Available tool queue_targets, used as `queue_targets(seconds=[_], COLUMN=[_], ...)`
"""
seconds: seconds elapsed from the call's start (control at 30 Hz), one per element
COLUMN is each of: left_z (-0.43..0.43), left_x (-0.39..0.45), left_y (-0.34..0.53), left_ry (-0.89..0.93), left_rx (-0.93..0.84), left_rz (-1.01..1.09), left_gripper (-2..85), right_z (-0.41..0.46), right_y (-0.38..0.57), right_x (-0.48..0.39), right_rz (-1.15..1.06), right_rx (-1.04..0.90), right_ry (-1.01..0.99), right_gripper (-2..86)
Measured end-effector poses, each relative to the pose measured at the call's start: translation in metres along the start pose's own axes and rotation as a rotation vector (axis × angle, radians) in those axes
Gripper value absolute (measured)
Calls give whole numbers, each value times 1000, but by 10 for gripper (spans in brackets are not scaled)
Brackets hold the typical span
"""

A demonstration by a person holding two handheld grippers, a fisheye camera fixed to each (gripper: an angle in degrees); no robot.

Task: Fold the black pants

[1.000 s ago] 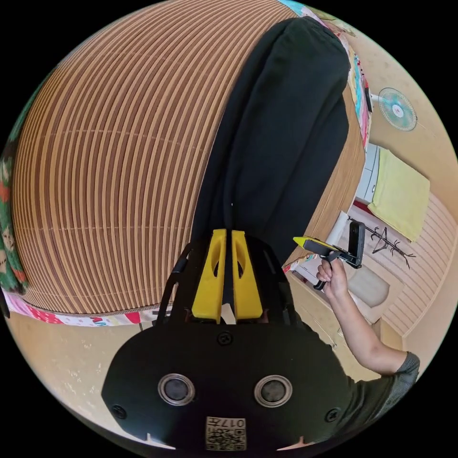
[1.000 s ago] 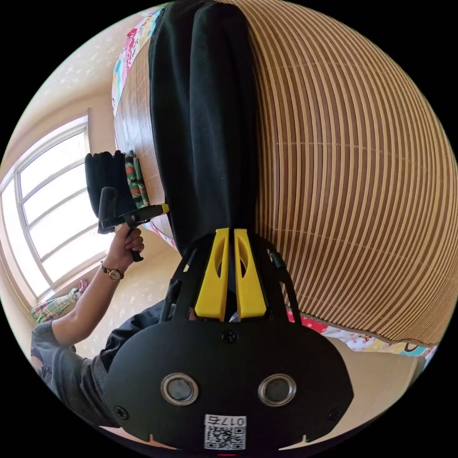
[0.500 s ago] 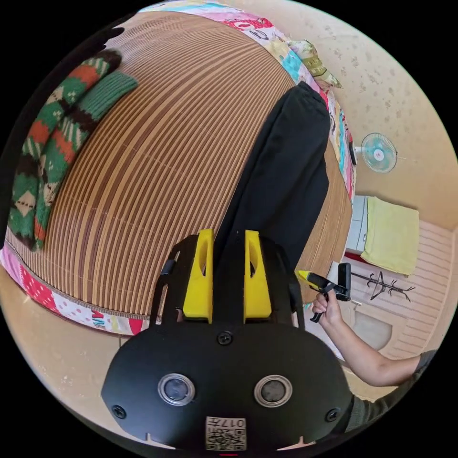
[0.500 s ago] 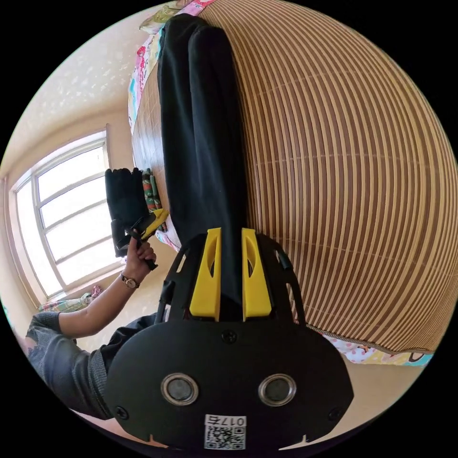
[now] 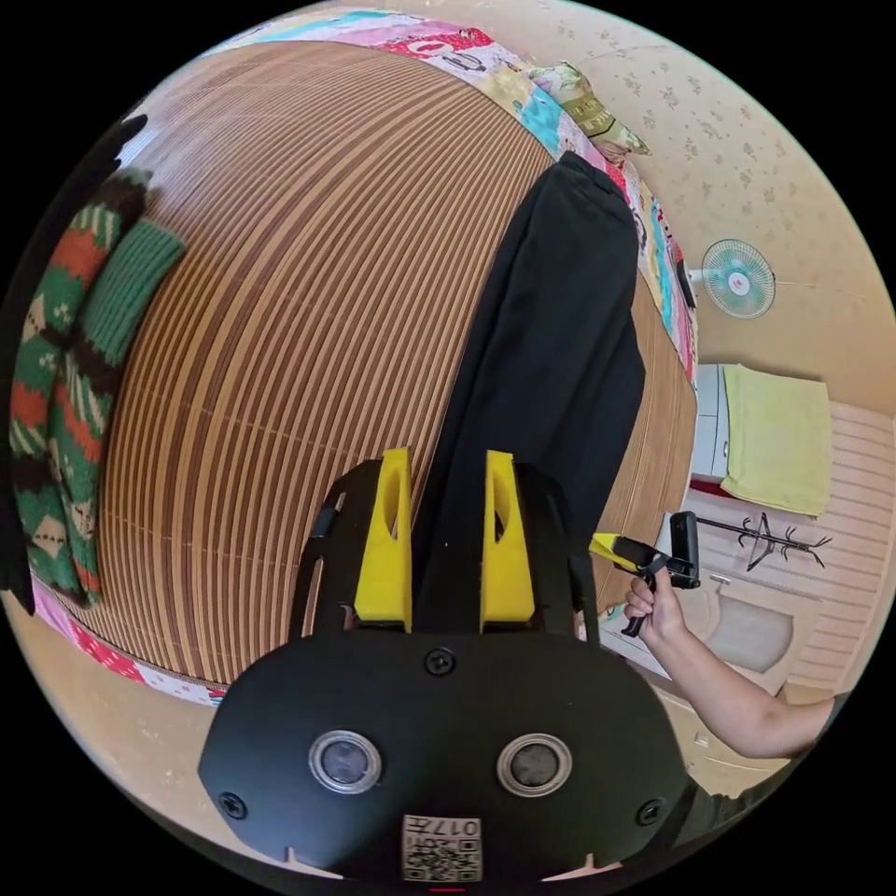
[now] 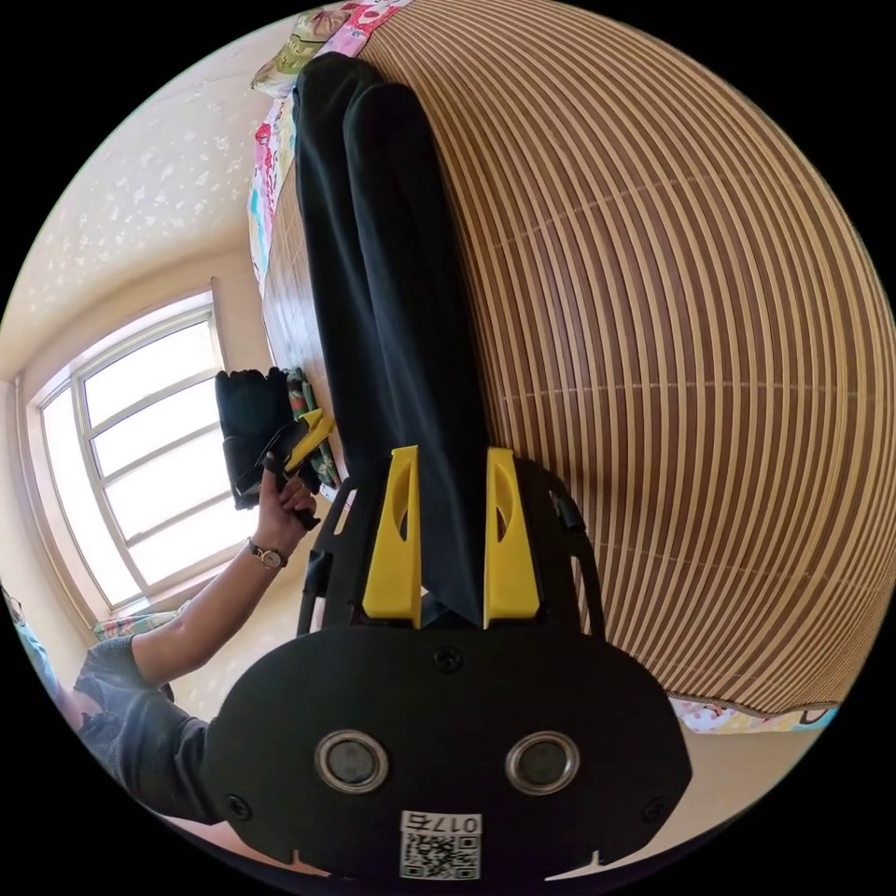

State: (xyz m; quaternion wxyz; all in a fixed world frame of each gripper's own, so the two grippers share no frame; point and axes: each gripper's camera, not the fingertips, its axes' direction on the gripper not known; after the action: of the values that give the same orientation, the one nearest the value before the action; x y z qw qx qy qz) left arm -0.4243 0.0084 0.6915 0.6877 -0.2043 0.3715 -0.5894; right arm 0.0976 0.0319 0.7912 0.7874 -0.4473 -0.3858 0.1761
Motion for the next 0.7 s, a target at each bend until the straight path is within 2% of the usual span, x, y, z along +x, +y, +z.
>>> queue_targets(seconds=[0.13, 0.17, 0.3, 0.4, 0.47, 0.53, 0.7], left_z=[17, 27, 28, 33, 33, 20, -26], left_x=[16, 19, 37, 68, 82, 84, 39], left_y=[-21, -24, -23, -20, -23, -28, -18], left_ry=[-5, -49, -160, -341, -433, -421, -191], left_rx=[-98, -161, -182, -225, -272, -268, -123], left_rz=[60, 75, 165, 287, 338, 344, 239], left_gripper=[101, 100, 90, 83, 42, 3, -8], right_z=[-1, -2, -6, -12, -16, -22, -29], right_y=[0, 0, -2, -2, -3, -4, -5], right_x=[-6, -6, -7, -3, 0, 2, 8], right_rz=[8, 4, -17, -13, -10, -11, -16], right_rx=[21, 20, 3, 3, 0, 1, -6], right_ry=[25, 26, 25, 5, -11, -20, -28], right_gripper=[115, 116, 121, 119, 118, 115, 109])
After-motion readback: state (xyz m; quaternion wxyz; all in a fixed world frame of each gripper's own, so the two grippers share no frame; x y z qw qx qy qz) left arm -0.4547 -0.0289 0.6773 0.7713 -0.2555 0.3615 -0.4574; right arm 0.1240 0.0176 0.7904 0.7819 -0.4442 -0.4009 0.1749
